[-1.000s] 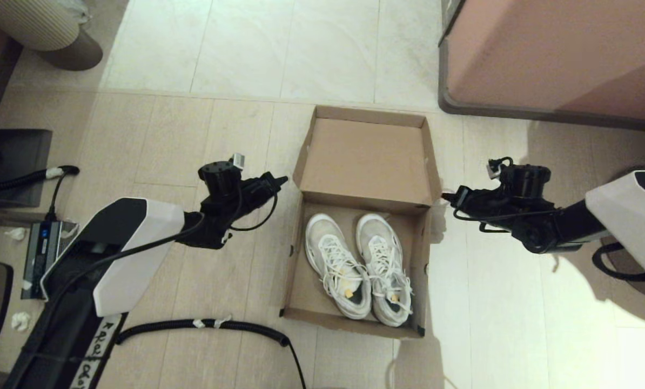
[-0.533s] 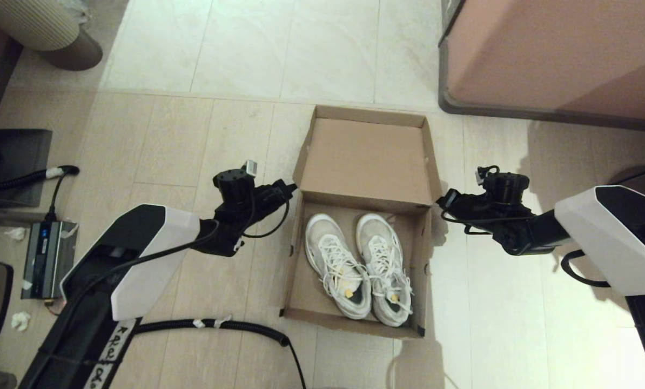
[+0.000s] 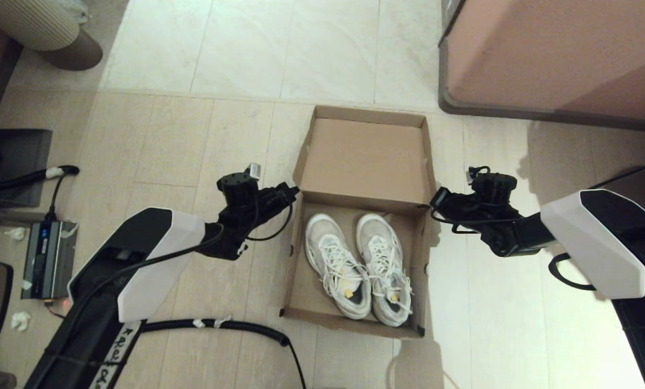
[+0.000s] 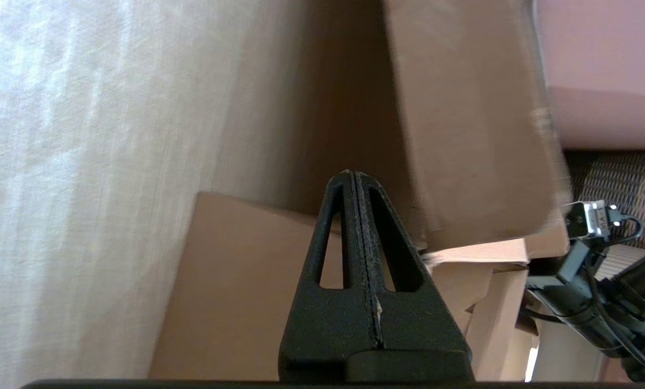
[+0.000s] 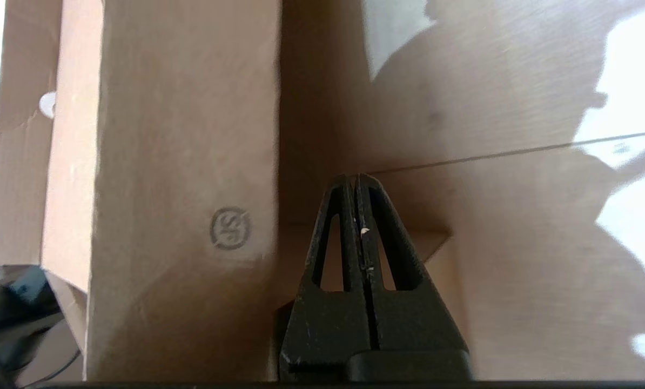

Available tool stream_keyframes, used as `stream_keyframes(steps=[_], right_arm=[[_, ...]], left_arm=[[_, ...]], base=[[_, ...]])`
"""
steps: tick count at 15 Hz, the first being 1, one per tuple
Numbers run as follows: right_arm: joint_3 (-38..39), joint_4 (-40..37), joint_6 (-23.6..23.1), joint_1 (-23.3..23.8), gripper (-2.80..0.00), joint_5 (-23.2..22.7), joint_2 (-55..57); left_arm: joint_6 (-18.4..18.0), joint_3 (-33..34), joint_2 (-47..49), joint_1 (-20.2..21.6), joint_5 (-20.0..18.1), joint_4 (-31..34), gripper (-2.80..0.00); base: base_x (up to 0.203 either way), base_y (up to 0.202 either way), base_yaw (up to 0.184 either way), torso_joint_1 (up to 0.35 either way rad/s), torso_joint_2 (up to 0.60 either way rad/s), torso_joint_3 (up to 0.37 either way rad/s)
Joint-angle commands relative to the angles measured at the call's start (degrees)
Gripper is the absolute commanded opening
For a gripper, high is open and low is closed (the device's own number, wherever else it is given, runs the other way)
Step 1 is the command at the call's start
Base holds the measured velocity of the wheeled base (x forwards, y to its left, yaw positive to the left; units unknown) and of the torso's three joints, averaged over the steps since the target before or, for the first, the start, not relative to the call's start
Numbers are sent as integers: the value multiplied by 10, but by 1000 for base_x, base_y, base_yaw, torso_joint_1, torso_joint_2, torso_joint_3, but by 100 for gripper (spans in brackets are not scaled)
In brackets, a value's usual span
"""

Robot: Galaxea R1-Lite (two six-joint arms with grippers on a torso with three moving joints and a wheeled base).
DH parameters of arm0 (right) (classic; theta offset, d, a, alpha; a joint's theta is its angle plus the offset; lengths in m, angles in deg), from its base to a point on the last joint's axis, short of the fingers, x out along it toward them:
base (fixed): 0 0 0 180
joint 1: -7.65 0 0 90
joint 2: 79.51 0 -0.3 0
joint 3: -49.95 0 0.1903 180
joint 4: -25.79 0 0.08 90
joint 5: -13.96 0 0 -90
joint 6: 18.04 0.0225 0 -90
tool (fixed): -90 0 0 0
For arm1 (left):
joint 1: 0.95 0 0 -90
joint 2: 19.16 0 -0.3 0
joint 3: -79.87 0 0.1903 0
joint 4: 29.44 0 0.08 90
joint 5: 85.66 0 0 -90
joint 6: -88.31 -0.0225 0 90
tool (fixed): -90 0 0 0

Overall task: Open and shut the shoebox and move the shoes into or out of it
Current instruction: Close the shoe box

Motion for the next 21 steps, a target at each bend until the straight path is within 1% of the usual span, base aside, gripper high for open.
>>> stream_keyframes(steps=[1,3,5,6,7,12,14,16,18,21], right_arm=[[1,2,3,-4,-280,-1,-1],[-1,2,3,-5,-280,-1,-1],[-1,0,3,-5,-280,-2,-1],[-1,0,3,-5,-280,-2,0],[-2,-1,3,-5,-280,-2,1],[-13,-3,5,-2,-280,-3,7],[-6,-3,5,0,-280,-2,4],[12,-3,5,2,-280,-2,-4],[51,-3,4,6,-280,-11,-22],[110,0,3,16,-280,-43,-51]], left_arm=[[3,0,4,-4,-5,-3,-280],[3,1,5,-6,-11,-4,-280],[3,1,7,-7,-20,-25,-280],[2,2,11,-9,-29,-30,-280],[2,5,11,-10,-29,-31,-280],[-1,62,-7,-12,-30,-39,-280],[-1,81,-18,-11,-31,-38,-280],[-2,98,-25,-11,-31,-39,-280],[-2,106,-27,-11,-27,-47,-280],[-2,124,-32,-10,-26,-49,-280]], base=[[0,0,0,0,0,0],[0,0,0,0,0,0],[0,0,0,0,0,0],[0,0,0,0,0,0],[0,0,0,0,0,0],[0,0,0,0,0,0],[0,0,0,0,0,0],[0,0,0,0,0,0],[0,0,0,0,0,0],[0,0,0,0,0,0]])
